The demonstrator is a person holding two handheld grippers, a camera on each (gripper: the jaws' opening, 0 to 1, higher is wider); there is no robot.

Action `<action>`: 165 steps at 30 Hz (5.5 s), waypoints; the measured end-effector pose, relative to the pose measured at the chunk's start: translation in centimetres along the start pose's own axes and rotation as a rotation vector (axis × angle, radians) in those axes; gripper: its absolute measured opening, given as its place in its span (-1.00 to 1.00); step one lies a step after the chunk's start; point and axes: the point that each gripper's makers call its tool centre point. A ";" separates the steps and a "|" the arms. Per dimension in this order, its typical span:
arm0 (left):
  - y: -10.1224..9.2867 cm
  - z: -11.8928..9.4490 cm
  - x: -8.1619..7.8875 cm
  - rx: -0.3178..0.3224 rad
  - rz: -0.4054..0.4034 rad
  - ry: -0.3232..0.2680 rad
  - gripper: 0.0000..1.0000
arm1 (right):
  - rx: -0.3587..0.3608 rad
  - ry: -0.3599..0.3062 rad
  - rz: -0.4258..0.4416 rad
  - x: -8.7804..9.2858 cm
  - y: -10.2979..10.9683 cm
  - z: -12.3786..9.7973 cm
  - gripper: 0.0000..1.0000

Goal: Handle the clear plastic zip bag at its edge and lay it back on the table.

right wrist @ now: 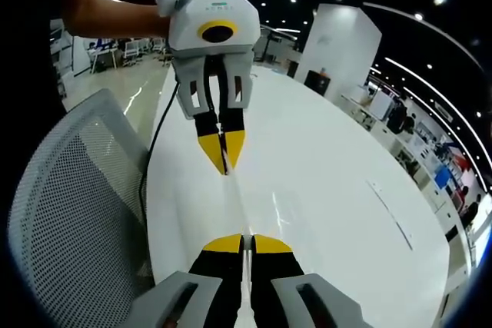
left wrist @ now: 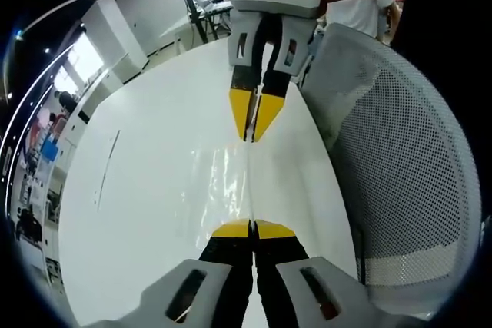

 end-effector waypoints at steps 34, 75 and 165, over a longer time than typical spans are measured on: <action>-0.2 -0.2 0.4 0.006 -0.002 -0.001 -1.00 | 0.020 0.006 0.033 0.7 0.1 -0.4 -1.00; -0.5 -0.2 0.5 0.022 0.000 0.005 -1.00 | 0.029 0.012 0.056 1.6 0.0 -0.7 -1.00; -0.4 -0.4 1.0 0.026 -0.010 -0.002 -1.00 | 0.049 0.021 0.080 3.1 0.0 -1.6 -1.00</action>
Point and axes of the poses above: the point that each gripper's makers call its tool centre point, and the gripper's own axes: z roughly forward along the fingers, y roughly to its left, x roughly out of its underside, and after that the axes turned 10 degrees about y, right-handed
